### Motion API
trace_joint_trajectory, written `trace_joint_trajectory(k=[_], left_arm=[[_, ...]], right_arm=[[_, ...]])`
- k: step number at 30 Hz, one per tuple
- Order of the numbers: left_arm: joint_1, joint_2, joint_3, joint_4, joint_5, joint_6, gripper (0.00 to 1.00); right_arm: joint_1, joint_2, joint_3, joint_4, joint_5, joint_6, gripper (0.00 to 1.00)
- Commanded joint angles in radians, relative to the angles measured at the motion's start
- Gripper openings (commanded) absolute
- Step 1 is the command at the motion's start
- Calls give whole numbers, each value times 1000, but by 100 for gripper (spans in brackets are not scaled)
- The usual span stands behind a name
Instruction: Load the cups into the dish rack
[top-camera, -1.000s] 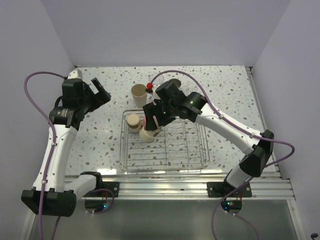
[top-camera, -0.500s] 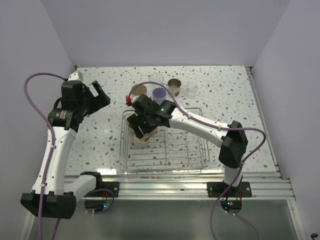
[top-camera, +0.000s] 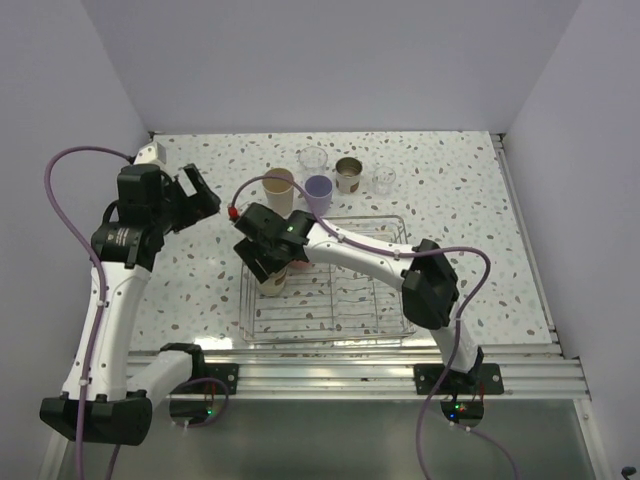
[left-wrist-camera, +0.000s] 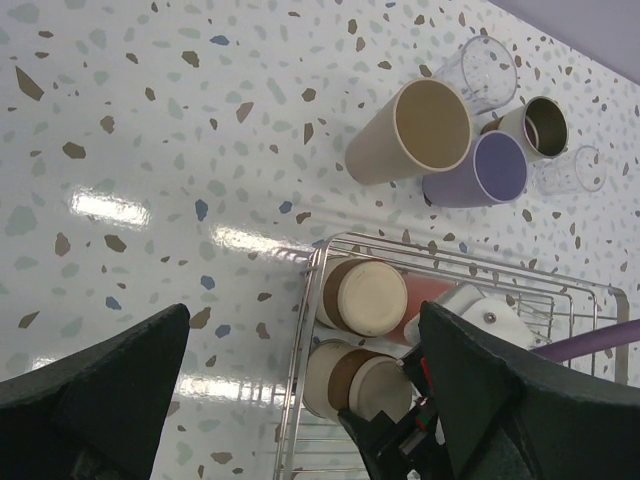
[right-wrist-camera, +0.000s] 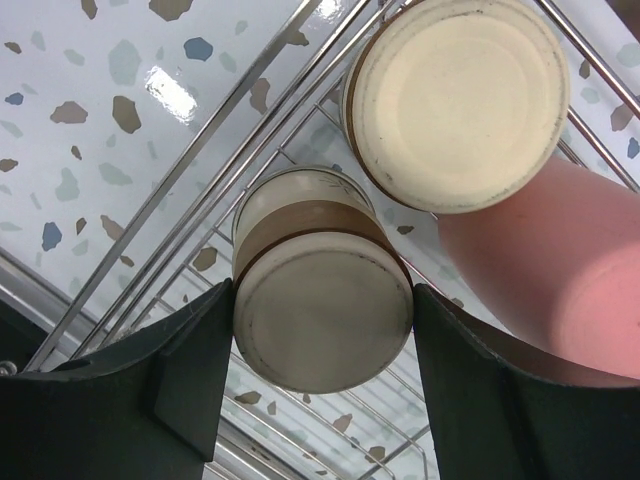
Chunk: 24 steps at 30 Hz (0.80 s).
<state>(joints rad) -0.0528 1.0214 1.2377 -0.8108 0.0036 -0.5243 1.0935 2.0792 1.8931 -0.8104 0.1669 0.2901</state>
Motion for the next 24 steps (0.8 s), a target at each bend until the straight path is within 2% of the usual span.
trace_joint_trajectory(k=[1, 8, 12, 15, 16, 18, 19, 23, 24], left_arm=[[5, -26, -1, -17, 7, 44, 100], [5, -40, 2, -30, -1, 63, 100], [5, -37, 9, -30, -1, 69, 100], [5, -34, 12, -25, 1, 72, 100], [5, -32, 12, -22, -2, 72, 100], [5, -27, 12, -18, -1, 72, 100], [5, -29, 12, -19, -1, 72, 100], [5, -24, 12, -14, -1, 72, 100], [7, -24, 12, -13, -1, 70, 100]], right_arm=[[22, 28, 55, -6, 54, -6, 0], [37, 56, 67, -24, 126, 20, 0], [43, 81, 113, -67, 169, 23, 7], [52, 101, 150, -102, 181, 15, 19], [55, 104, 155, -107, 189, 14, 27], [65, 104, 162, -116, 200, 8, 36], [65, 104, 165, -119, 201, 7, 47], [66, 88, 164, -121, 186, 7, 68], [66, 76, 162, -121, 180, 7, 70]])
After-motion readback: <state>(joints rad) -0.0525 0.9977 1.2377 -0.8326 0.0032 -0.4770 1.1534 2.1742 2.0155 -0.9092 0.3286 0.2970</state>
